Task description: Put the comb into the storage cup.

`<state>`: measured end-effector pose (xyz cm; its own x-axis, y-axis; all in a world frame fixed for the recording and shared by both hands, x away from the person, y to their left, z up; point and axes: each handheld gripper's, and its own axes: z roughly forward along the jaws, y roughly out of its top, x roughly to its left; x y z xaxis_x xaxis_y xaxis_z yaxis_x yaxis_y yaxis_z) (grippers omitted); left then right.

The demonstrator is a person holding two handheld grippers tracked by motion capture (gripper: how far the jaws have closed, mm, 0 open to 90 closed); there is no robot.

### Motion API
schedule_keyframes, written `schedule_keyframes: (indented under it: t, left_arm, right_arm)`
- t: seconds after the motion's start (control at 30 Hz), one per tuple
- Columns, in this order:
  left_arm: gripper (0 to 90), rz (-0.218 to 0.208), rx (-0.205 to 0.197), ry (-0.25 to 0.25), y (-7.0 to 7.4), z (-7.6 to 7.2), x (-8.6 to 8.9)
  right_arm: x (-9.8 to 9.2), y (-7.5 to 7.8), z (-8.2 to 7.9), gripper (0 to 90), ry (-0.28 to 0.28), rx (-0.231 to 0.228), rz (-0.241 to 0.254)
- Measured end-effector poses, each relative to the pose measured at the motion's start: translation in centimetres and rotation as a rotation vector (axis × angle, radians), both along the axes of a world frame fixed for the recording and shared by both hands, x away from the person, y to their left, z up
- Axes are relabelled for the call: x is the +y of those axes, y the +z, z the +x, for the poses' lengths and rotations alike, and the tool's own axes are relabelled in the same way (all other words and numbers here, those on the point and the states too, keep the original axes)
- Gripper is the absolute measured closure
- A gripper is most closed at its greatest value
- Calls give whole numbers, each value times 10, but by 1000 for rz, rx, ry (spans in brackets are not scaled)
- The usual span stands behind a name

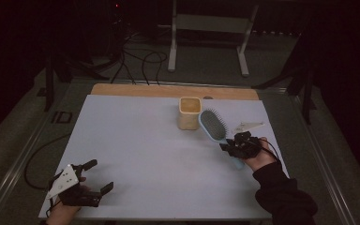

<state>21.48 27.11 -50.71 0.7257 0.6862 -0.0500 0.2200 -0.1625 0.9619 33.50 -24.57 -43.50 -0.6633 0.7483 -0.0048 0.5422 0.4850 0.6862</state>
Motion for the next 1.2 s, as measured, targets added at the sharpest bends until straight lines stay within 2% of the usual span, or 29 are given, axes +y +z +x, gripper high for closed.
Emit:
schedule_keyframes:
  t: [0.13, 0.23, 0.4, 0.6, 0.8, 0.83, 1.07, 1.2]
  left_arm:
    - [0, 1, -1, 0, 0, 0, 0]
    - [0, 2, -2, 0, 0, 0, 0]
    - [0, 1, 0, -2, 0, 0, 0]
    - [0, 0, 1, -2, 0, 0, 0]
    - [0, 1, 1, -3, 0, 0, 0]
    - [0, -2, 0, -3, 0, 0, 0]
    - [0, -3, 0, -3, 0, 0, 1]
    - [0, -3, -2, -4, 0, 0, 0]
  right_arm:
    - [5, 6, 2, 704, -46, -49, 23]
    - [10, 10, 2, 704, -57, -79, 55]
    - [20, 20, 5, 704, -66, -117, 77]
    - [35, 34, 11, 704, -58, -159, 107]
    - [49, 45, 18, 703, -42, -173, 116]
    - [52, 48, 19, 703, -43, -191, 117]
    - [66, 59, 32, 703, -51, -220, 175]
    - [75, 64, 37, 703, -41, -236, 166]
